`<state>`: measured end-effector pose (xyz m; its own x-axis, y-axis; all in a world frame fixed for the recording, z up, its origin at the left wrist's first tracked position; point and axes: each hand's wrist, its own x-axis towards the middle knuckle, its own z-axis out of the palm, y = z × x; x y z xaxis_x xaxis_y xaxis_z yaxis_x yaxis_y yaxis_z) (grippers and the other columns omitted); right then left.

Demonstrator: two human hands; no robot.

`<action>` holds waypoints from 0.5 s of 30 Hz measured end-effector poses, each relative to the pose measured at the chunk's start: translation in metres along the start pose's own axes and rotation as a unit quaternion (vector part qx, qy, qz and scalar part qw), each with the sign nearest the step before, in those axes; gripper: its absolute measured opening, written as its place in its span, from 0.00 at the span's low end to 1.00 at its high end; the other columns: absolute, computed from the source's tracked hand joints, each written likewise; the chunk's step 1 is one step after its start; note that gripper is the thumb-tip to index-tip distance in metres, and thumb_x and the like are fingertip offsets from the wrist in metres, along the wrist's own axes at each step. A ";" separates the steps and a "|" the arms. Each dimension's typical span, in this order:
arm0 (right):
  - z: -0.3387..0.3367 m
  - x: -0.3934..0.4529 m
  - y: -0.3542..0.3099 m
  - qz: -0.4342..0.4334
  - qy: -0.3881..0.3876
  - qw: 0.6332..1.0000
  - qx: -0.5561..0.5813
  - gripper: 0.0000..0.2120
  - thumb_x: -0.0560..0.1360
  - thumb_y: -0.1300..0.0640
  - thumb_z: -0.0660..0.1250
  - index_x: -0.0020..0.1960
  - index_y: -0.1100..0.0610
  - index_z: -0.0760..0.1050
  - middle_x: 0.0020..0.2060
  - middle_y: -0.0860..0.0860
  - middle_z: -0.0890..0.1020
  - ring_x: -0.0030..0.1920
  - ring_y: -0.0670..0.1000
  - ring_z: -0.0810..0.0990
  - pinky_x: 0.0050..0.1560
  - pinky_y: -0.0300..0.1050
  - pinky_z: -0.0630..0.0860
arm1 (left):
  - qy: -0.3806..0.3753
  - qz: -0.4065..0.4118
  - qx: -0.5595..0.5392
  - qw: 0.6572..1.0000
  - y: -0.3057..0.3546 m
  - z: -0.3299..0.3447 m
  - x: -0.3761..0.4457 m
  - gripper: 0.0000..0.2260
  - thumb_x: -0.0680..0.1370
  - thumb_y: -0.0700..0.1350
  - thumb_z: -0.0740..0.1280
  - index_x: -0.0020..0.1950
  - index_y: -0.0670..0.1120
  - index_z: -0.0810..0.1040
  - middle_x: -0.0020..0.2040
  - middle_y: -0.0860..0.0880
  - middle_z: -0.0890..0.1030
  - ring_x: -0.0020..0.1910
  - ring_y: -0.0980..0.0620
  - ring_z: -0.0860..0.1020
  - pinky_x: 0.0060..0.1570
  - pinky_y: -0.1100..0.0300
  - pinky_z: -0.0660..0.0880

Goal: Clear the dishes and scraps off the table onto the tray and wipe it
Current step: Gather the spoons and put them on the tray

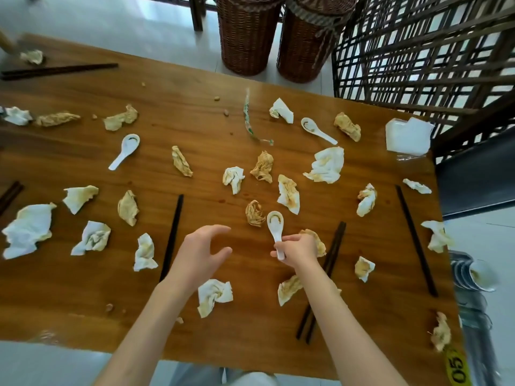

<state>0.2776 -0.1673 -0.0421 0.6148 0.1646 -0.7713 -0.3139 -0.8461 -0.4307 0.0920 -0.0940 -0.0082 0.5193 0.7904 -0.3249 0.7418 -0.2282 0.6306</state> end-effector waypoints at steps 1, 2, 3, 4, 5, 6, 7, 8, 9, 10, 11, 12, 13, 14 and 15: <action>-0.001 -0.002 -0.002 -0.001 -0.001 1.000 -0.001 0.09 0.70 0.65 0.72 0.47 0.58 0.75 0.42 0.55 0.80 0.30 0.47 0.83 0.37 0.42 0.81 | 0.001 -0.001 0.000 1.000 -0.001 -0.001 -0.001 0.20 0.74 0.47 0.70 0.65 0.52 0.74 0.64 0.52 0.76 0.64 0.55 0.72 0.60 0.63 0.68; -0.002 -0.004 -0.003 -0.004 -0.003 1.000 -0.003 0.09 0.70 0.65 0.72 0.47 0.58 0.76 0.43 0.55 0.80 0.31 0.47 0.83 0.39 0.43 0.82 | 0.004 -0.001 -0.001 1.000 -0.002 -0.003 -0.003 0.20 0.74 0.47 0.70 0.65 0.52 0.74 0.64 0.52 0.76 0.64 0.55 0.72 0.60 0.63 0.68; -0.003 -0.006 -0.004 -0.008 -0.004 1.000 -0.002 0.09 0.70 0.65 0.72 0.48 0.58 0.76 0.43 0.55 0.80 0.32 0.47 0.83 0.40 0.44 0.82 | 0.006 -0.002 -0.003 1.000 -0.003 -0.004 -0.004 0.20 0.74 0.47 0.70 0.65 0.52 0.74 0.64 0.52 0.76 0.64 0.55 0.72 0.60 0.63 0.67; -0.004 -0.007 -0.004 -0.015 -0.003 1.000 0.001 0.09 0.70 0.65 0.72 0.48 0.58 0.76 0.43 0.55 0.81 0.32 0.47 0.83 0.41 0.44 0.82 | 0.008 -0.004 -0.007 1.000 -0.003 -0.006 -0.005 0.20 0.74 0.47 0.70 0.65 0.52 0.74 0.64 0.52 0.76 0.64 0.55 0.72 0.60 0.64 0.67; -0.004 -0.009 -0.005 -0.023 0.000 1.000 0.004 0.09 0.70 0.65 0.72 0.48 0.58 0.76 0.43 0.55 0.81 0.32 0.47 0.83 0.41 0.44 0.82 | 0.011 -0.008 -0.011 1.000 -0.003 -0.008 -0.007 0.20 0.74 0.47 0.70 0.65 0.52 0.73 0.64 0.52 0.76 0.64 0.56 0.72 0.60 0.64 0.67; -0.005 -0.011 -0.007 -0.032 0.003 0.999 0.007 0.09 0.70 0.64 0.73 0.48 0.58 0.77 0.43 0.55 0.81 0.31 0.47 0.83 0.40 0.44 0.82 | 0.014 -0.012 -0.015 1.000 -0.003 -0.011 -0.009 0.20 0.74 0.47 0.70 0.65 0.52 0.73 0.64 0.52 0.76 0.64 0.56 0.71 0.60 0.64 0.68; -0.005 -0.013 -0.010 -0.041 0.005 0.999 0.007 0.09 0.70 0.64 0.73 0.48 0.58 0.77 0.43 0.55 0.81 0.30 0.47 0.83 0.39 0.44 0.82 | 0.019 -0.018 -0.018 1.000 -0.004 -0.014 -0.012 0.19 0.75 0.47 0.70 0.65 0.52 0.73 0.64 0.53 0.75 0.64 0.56 0.71 0.60 0.64 0.68; -0.005 -0.016 -0.014 -0.052 0.004 0.999 0.007 0.09 0.69 0.63 0.73 0.48 0.57 0.77 0.42 0.54 0.81 0.30 0.46 0.83 0.38 0.43 0.82 | 0.025 -0.023 -0.020 0.999 -0.005 -0.017 -0.014 0.19 0.75 0.46 0.70 0.65 0.52 0.73 0.64 0.53 0.75 0.64 0.56 0.71 0.60 0.64 0.68; -0.004 -0.019 -0.018 -0.062 0.000 0.998 0.008 0.09 0.69 0.63 0.73 0.48 0.57 0.77 0.42 0.54 0.81 0.30 0.46 0.83 0.37 0.42 0.81 | 0.031 -0.028 -0.021 0.999 -0.007 -0.020 -0.017 0.19 0.75 0.46 0.70 0.65 0.52 0.73 0.64 0.53 0.75 0.64 0.56 0.71 0.60 0.64 0.68; -0.003 -0.022 -0.023 -0.072 -0.007 0.997 0.011 0.09 0.69 0.63 0.73 0.48 0.57 0.77 0.41 0.53 0.81 0.29 0.46 0.83 0.36 0.41 0.81 | 0.038 -0.035 -0.022 0.998 -0.009 -0.024 -0.020 0.19 0.75 0.46 0.70 0.65 0.52 0.73 0.64 0.53 0.75 0.64 0.56 0.71 0.60 0.63 0.68; -0.001 -0.026 -0.028 -0.081 -0.016 0.997 0.015 0.09 0.69 0.63 0.73 0.48 0.57 0.77 0.40 0.53 0.80 0.29 0.45 0.83 0.34 0.40 0.80 | 0.044 -0.041 -0.024 0.998 -0.012 -0.028 -0.023 0.19 0.75 0.47 0.69 0.65 0.52 0.73 0.64 0.53 0.75 0.64 0.56 0.71 0.61 0.63 0.68; 0.001 -0.030 -0.033 -0.088 -0.026 0.996 0.017 0.09 0.69 0.64 0.73 0.47 0.57 0.77 0.40 0.53 0.80 0.28 0.45 0.82 0.34 0.40 0.80 | 0.050 -0.047 -0.027 0.997 -0.015 -0.033 -0.026 0.19 0.75 0.47 0.69 0.65 0.52 0.73 0.64 0.54 0.75 0.64 0.56 0.71 0.61 0.62 0.68; 0.004 -0.035 -0.038 -0.095 -0.034 0.995 0.017 0.09 0.69 0.64 0.73 0.47 0.57 0.77 0.39 0.53 0.80 0.28 0.45 0.82 0.34 0.40 0.80 | 0.055 -0.052 -0.029 0.997 -0.018 -0.038 -0.029 0.19 0.75 0.47 0.69 0.65 0.53 0.73 0.64 0.54 0.75 0.65 0.56 0.70 0.61 0.62 0.68; 0.007 -0.039 -0.043 -0.101 -0.042 0.994 0.016 0.09 0.69 0.64 0.73 0.47 0.57 0.77 0.39 0.52 0.80 0.29 0.45 0.83 0.34 0.40 0.80 | 0.059 -0.055 -0.027 0.996 -0.022 -0.044 -0.030 0.19 0.75 0.47 0.69 0.65 0.53 0.73 0.64 0.54 0.75 0.65 0.56 0.70 0.62 0.62 0.68; 0.011 -0.044 -0.047 -0.106 -0.051 0.993 0.017 0.10 0.69 0.65 0.73 0.47 0.57 0.77 0.40 0.53 0.80 0.29 0.46 0.83 0.33 0.39 0.80 | 0.064 -0.058 -0.023 0.996 -0.027 -0.050 -0.032 0.19 0.75 0.48 0.69 0.65 0.53 0.73 0.64 0.54 0.75 0.65 0.56 0.70 0.61 0.62 0.68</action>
<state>0.2570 -0.1293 0.0064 0.5940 0.3890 -0.7041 -0.2106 -0.7696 -0.6028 0.0342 -0.0845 0.0205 0.3715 0.8764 -0.3064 0.7714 -0.1076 0.6272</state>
